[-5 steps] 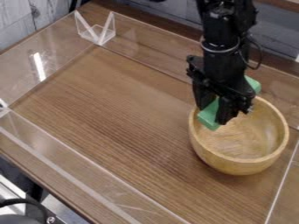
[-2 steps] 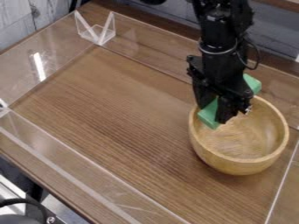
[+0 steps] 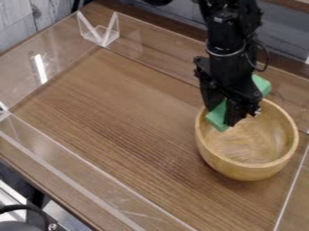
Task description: Remove the green block from inside the brown bowl and put it on the table
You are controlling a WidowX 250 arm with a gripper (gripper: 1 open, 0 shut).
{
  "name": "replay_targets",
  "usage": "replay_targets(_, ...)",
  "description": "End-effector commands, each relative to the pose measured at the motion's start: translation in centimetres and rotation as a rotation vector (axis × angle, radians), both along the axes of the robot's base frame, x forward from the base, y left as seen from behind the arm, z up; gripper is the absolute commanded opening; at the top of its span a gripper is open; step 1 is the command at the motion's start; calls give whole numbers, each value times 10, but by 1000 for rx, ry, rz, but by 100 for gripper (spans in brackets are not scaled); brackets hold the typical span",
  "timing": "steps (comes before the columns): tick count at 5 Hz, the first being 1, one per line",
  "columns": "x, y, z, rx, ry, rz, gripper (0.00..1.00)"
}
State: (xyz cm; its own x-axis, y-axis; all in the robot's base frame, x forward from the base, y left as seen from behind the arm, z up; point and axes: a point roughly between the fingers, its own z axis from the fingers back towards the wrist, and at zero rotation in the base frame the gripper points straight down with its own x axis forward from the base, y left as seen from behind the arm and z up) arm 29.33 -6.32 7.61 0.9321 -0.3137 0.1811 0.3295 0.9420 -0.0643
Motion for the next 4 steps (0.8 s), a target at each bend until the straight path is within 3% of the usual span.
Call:
replay_targets(1,7,1,18,-13,-77,13,0)
replay_targets(4,18,13,27,-6,-108,12,0)
